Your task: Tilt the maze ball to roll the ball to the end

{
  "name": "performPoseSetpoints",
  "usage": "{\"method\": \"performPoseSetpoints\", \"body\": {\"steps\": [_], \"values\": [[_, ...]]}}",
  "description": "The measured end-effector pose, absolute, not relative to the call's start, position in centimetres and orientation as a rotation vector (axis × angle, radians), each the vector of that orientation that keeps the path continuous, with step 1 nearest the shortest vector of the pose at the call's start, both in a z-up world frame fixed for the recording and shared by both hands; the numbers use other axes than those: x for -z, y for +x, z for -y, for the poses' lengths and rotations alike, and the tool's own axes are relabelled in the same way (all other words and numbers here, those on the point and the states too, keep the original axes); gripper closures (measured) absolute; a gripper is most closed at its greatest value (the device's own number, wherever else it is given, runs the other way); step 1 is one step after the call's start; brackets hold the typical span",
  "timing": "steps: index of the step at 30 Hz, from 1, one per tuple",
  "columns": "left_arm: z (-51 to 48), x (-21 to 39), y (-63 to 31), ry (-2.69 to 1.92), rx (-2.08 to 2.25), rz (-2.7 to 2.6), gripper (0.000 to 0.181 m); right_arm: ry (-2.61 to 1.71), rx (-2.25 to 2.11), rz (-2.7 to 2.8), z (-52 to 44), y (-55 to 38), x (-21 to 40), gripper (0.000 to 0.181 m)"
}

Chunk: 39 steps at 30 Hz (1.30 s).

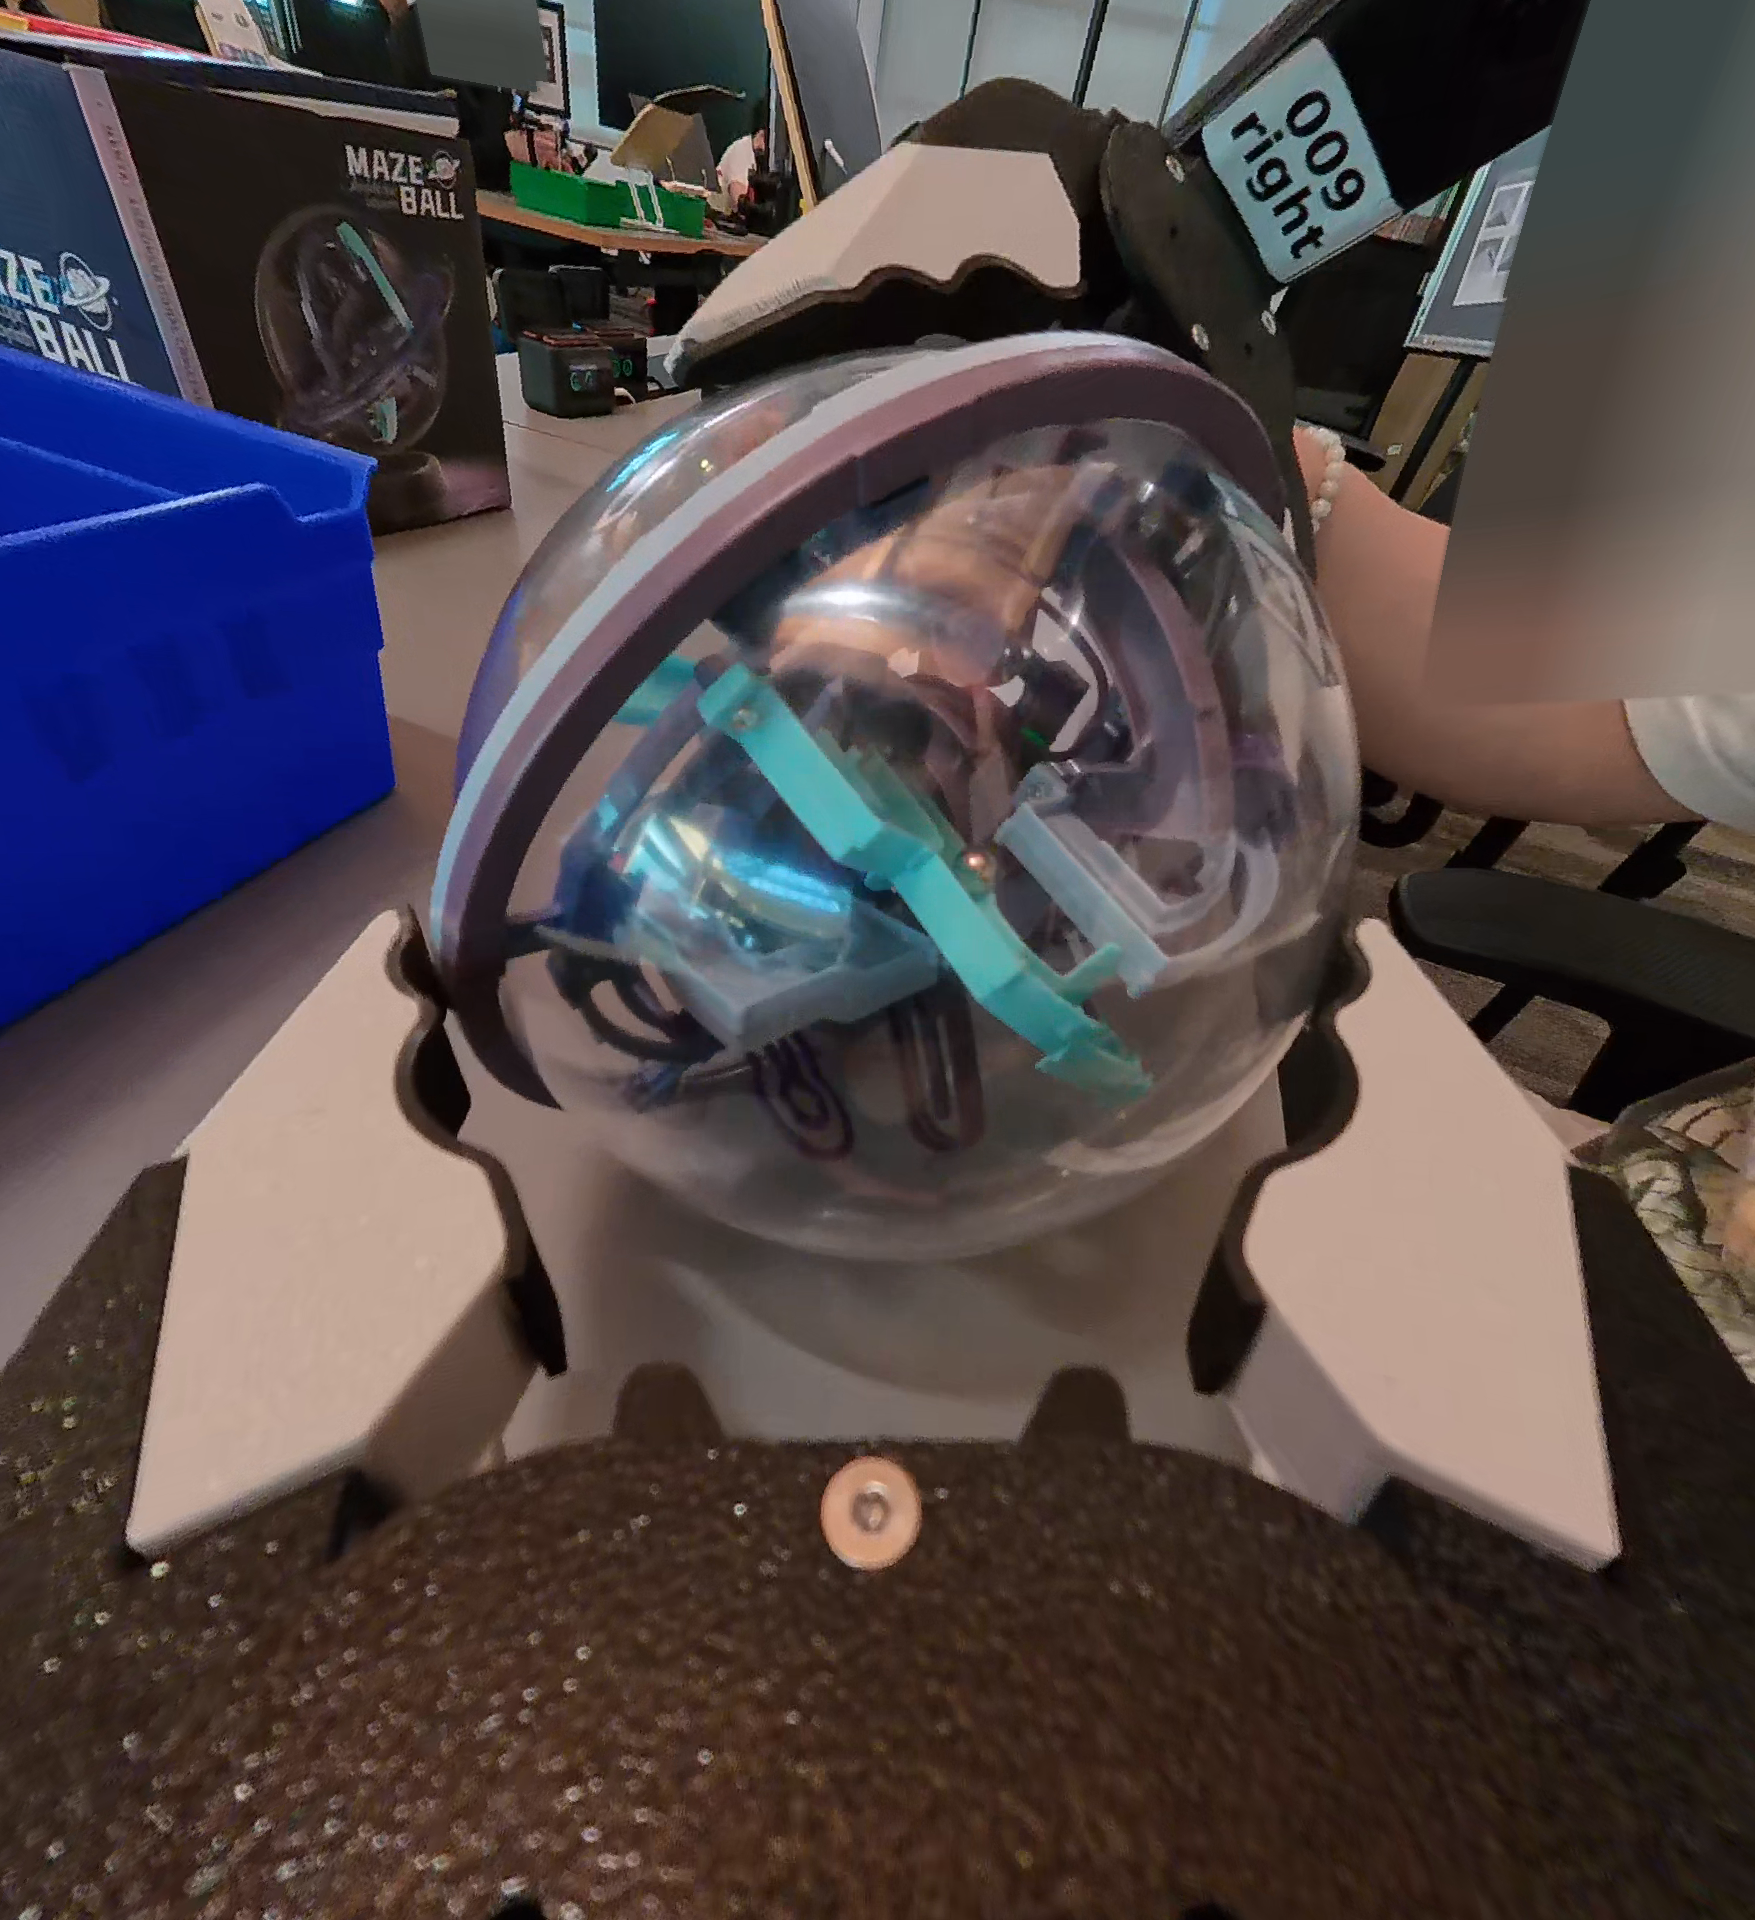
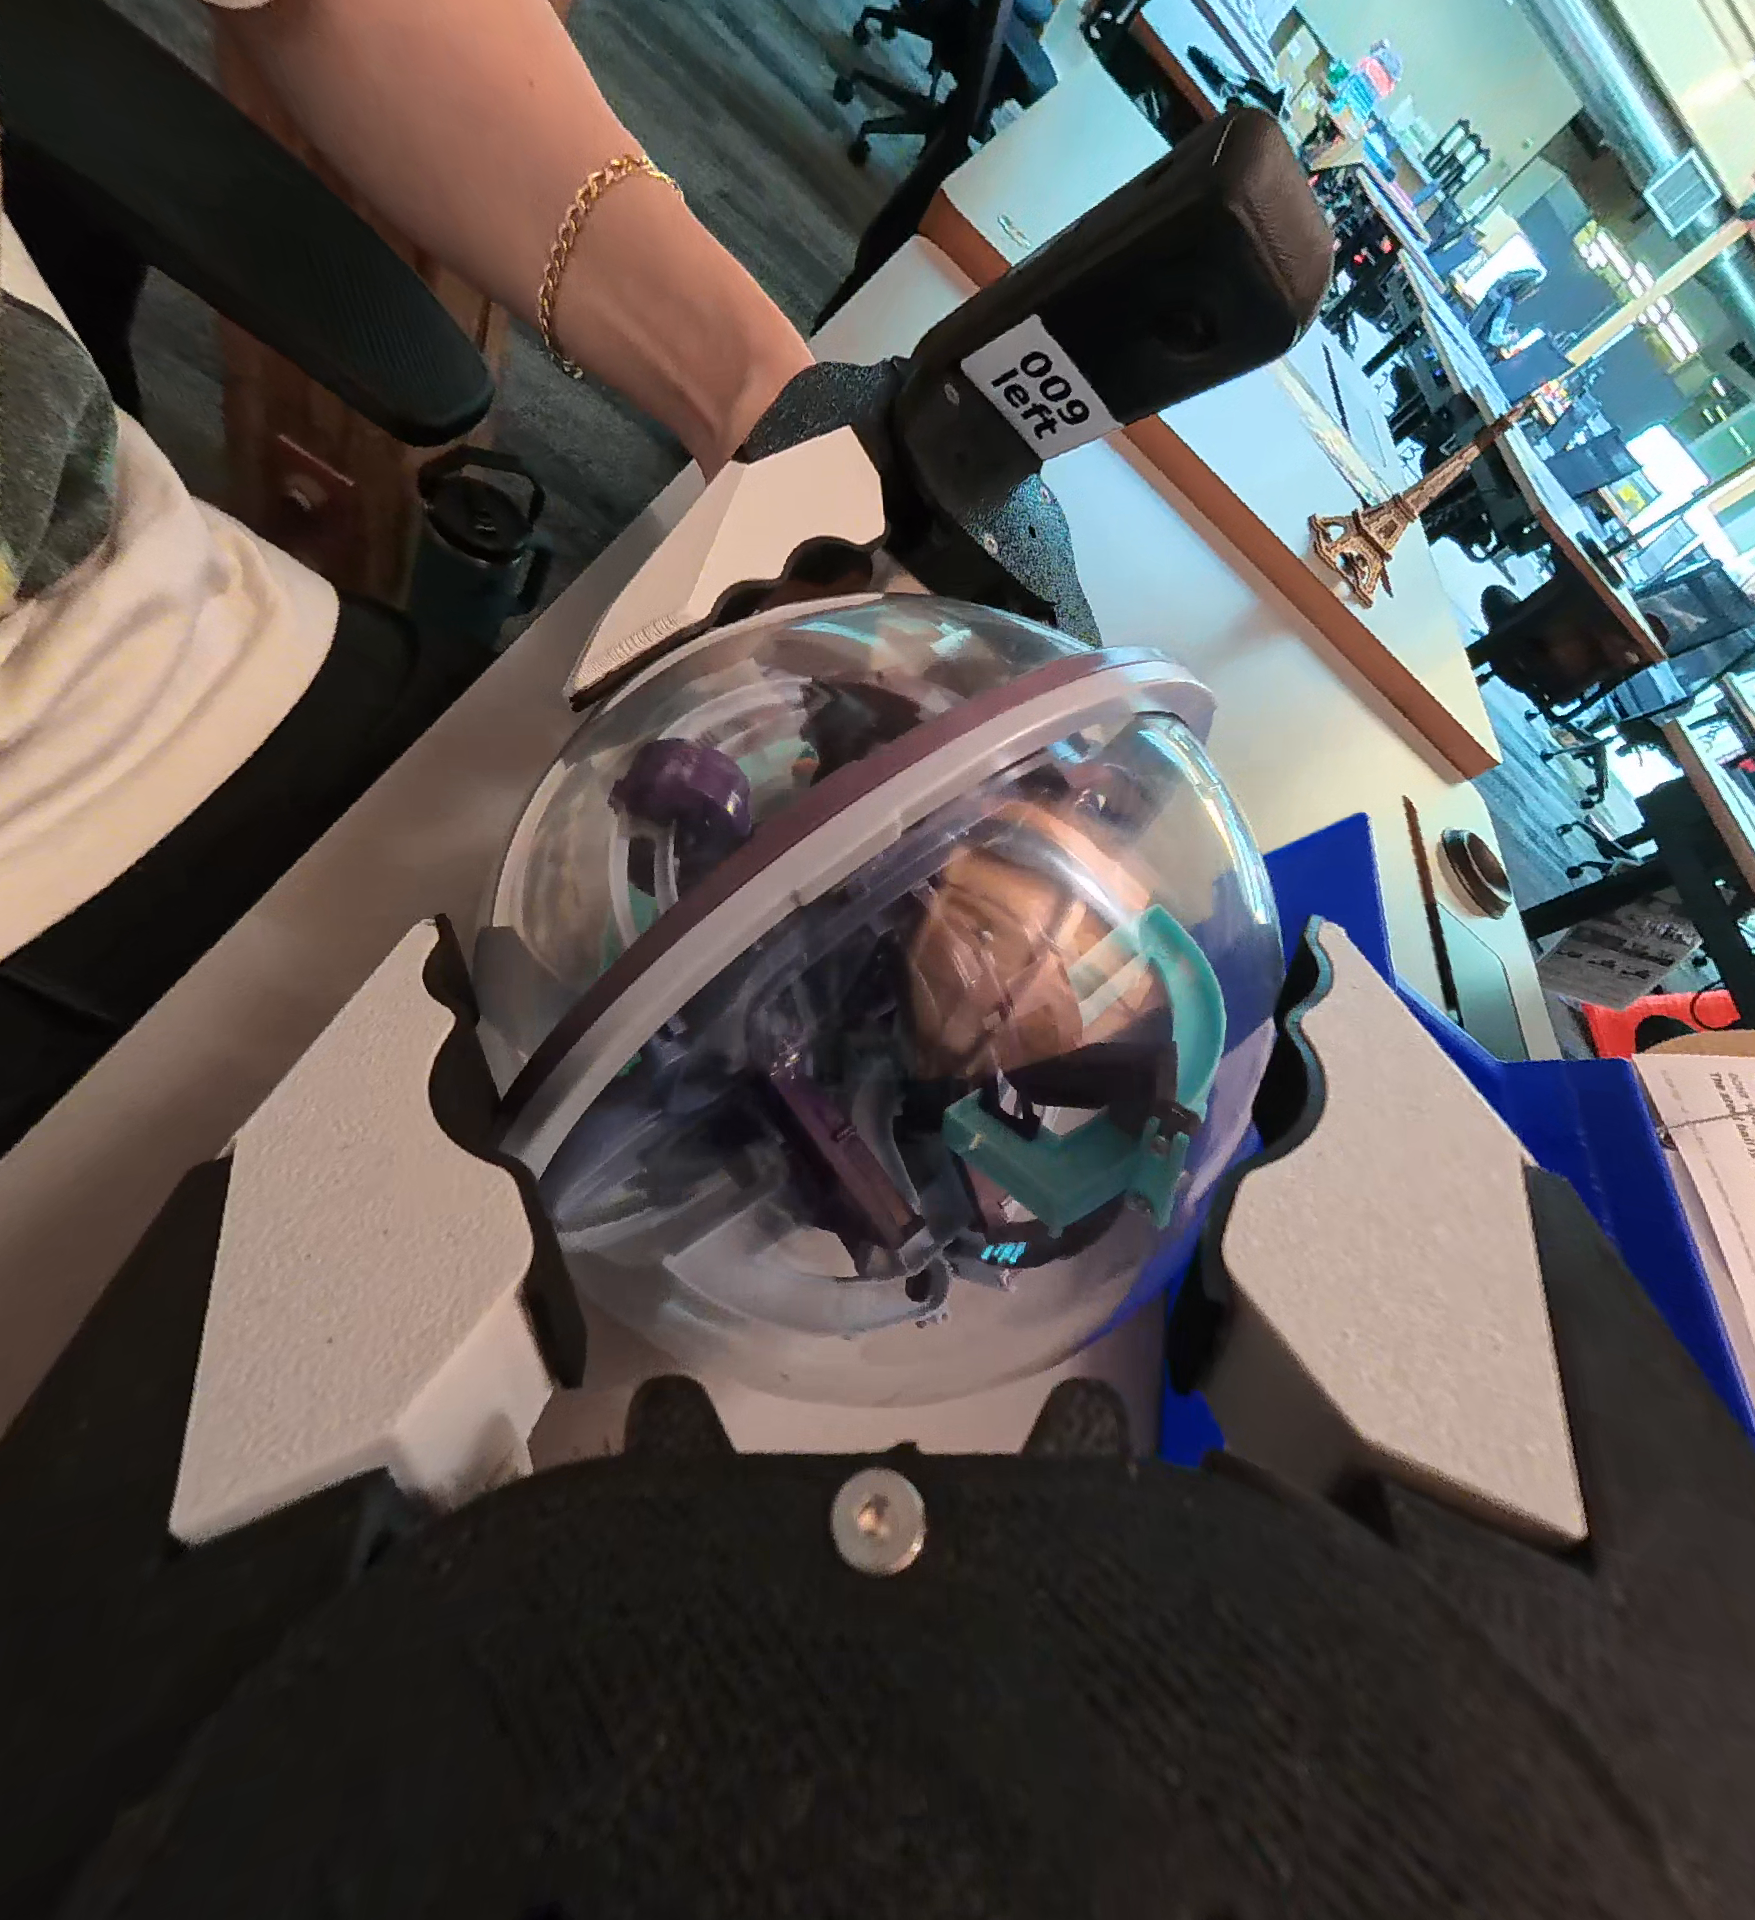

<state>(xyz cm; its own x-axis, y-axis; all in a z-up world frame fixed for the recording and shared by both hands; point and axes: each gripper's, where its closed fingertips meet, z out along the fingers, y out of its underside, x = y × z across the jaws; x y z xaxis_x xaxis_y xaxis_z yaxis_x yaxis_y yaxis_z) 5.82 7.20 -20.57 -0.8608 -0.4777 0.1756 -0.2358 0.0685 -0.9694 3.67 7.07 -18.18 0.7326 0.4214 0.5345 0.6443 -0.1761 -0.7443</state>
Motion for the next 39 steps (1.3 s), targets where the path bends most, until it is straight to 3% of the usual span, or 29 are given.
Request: {"method": "performPoseSetpoints", "body": {"steps": [13,21,39], "values": [[-7.8,21.0,6.1,-0.815,1.923,-2.162,0.025,-1.858,0.169,0.827,-8.0,4.0,18.1,0.032],[-8.2,23.2,6.4,-0.828,1.703,-2.286,0.030,-1.839,0.156,0.776,-8.7,4.3,17.9,0.038],[-8.2,22.7,8.1,-0.824,1.794,-2.297,0.035,-1.844,0.068,0.612,-8.6,6.6,16.8,0.046]]}}
